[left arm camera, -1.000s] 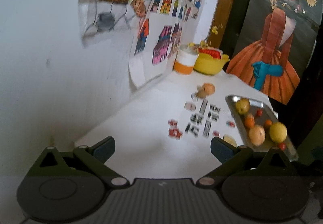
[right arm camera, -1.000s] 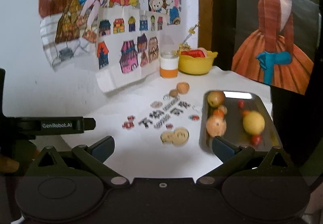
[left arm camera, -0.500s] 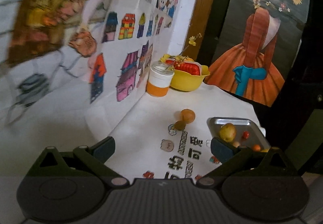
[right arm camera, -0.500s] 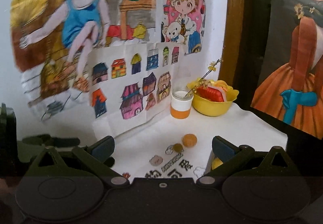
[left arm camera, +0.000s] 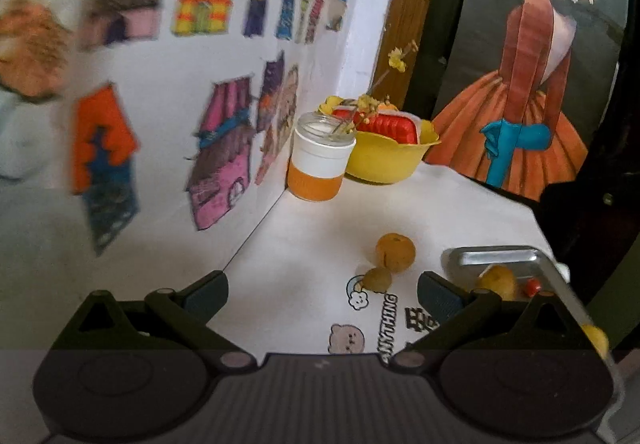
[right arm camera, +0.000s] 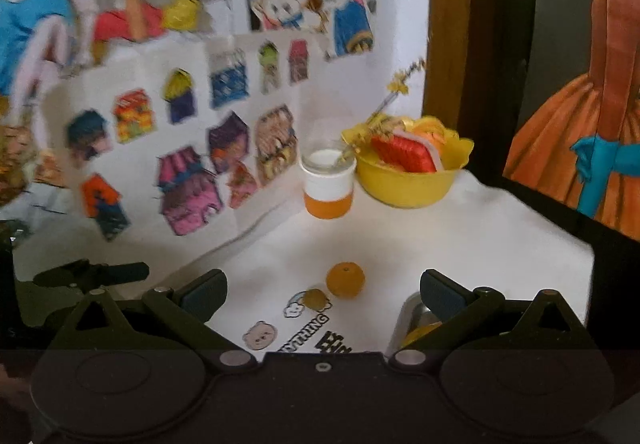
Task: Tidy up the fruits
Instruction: 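Move the right tool to the tangerine while the left tool approaches the small brown fruit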
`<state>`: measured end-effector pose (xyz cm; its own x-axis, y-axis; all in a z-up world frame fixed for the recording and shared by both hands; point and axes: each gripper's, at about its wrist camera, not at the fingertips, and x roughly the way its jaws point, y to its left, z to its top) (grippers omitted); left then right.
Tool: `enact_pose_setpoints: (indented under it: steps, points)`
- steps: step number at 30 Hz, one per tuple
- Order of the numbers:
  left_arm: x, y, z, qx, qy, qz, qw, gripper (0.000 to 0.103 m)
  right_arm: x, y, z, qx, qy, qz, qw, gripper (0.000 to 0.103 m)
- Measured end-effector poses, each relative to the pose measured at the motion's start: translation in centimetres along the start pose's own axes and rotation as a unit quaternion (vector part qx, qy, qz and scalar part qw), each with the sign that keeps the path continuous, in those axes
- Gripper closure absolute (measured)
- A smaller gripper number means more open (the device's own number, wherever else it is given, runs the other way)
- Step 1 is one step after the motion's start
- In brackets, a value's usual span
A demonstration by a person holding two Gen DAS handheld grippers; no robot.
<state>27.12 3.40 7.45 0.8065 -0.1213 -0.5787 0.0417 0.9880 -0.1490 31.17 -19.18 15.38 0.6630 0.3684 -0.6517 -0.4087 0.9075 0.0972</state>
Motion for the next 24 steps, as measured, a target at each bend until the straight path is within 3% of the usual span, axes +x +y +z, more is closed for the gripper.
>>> enact_pose_setpoints:
  steps: [5, 14, 20, 24]
  points:
    - [3.7, -1.0, -0.4, 0.050, 0.002, -0.011, 0.9987, 0.000, 5.2, -2.2, -0.2, 0.027, 0.013, 0.016, 0.999, 0.001]
    - [9.1, -2.0, -0.6, 0.075, 0.034, -0.040, 0.9958, 0.000, 13.2, -4.6, 0.2, 0.085, 0.045, 0.056, 0.994, 0.001]
    - [11.3, -2.2, -0.5, 0.077, 0.053, -0.046, 0.9946, 0.001, 16.3, -4.9, -0.2, 0.094, 0.065, 0.069, 0.991, 0.013]
    - [12.1, -2.9, -0.6, 0.089, 0.055, -0.056, 0.9930, 0.006, 17.7, -4.9, -0.9, 0.094, 0.078, 0.071, 0.990, 0.021]
